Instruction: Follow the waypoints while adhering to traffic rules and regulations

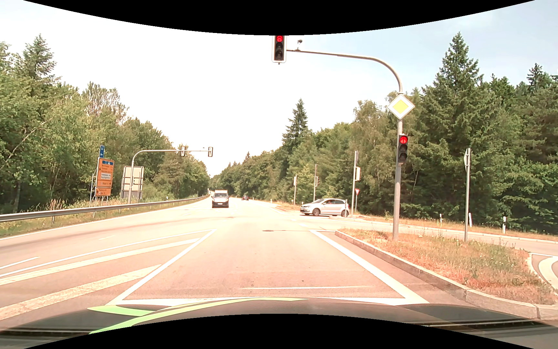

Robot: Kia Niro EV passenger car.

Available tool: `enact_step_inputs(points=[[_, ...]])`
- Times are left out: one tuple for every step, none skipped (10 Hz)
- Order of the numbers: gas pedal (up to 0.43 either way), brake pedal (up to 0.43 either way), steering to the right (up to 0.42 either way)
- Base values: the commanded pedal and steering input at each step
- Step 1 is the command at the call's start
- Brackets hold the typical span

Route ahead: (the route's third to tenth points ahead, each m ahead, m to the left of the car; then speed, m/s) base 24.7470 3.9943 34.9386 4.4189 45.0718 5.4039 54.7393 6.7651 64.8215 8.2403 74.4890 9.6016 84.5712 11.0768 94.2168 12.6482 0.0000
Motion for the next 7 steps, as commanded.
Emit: enact_step_inputs(points=[[0.0,0.262,-0.014],[0.0,0.262,-0.015],[0.0,0.262,-0.015],[0.0,0.262,-0.015],[0.0,0.262,-0.014],[0.0,0.262,-0.015],[0.0,0.262,-0.015]])
